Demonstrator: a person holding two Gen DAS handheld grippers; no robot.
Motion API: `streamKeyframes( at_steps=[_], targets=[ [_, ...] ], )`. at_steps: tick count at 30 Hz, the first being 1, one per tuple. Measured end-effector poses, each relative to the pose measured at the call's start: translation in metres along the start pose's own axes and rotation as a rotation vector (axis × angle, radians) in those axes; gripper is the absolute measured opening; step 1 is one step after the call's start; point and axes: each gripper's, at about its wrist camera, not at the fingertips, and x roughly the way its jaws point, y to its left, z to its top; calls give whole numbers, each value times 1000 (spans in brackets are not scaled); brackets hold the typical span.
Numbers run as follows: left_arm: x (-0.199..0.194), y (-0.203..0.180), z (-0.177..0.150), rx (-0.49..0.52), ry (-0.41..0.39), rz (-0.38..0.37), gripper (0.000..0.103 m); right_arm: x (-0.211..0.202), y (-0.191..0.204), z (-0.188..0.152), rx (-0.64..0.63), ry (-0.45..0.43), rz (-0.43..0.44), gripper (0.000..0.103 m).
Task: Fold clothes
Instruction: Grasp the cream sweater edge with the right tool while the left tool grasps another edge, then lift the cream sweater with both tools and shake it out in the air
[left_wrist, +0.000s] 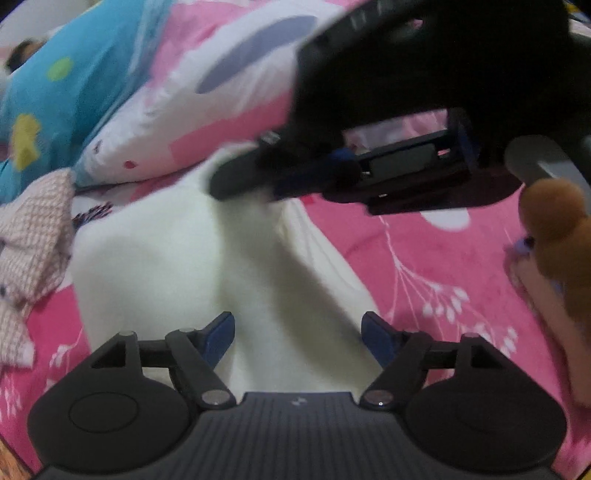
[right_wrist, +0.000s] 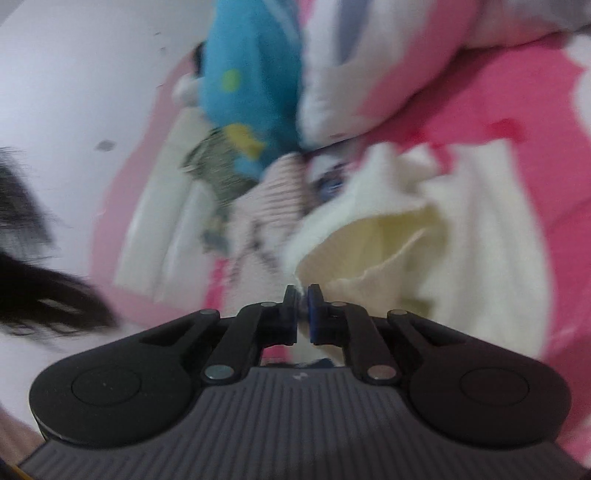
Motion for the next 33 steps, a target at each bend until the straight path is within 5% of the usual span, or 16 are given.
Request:
streamKeyframes(
  at_steps=[4,9,11,14,19,24,26,29,33],
  targets=[
    [-18,25,-2,-109,-35,39,76,28,33,3,-18,83,123,4],
    [-43,74,-15,-287,-60,72,51,66,68,0,-61,184,208,4],
    [-48,91,-22,-345,-39,107,32,82,81,-1,-108,221,221,4],
    [-51,121,-33,-441,-1,158,23,106,100,-2,-193,268,217,4],
    [-49,161,-55,-564,73,167,22,111,120,-5,-388,283,66,10],
    [-49,176,-72,-611,92,139,22,69,115,1,-509,218,-80,32],
    [-48,182,-75,-627,99,130,22,63,107,0,-631,209,-222,41],
    [-48,186,-81,-647,104,124,22,65,94,-9,-859,265,-412,42],
    [-50,190,-85,-653,112,128,22,83,80,-32,-1245,371,-512,45]
  ],
)
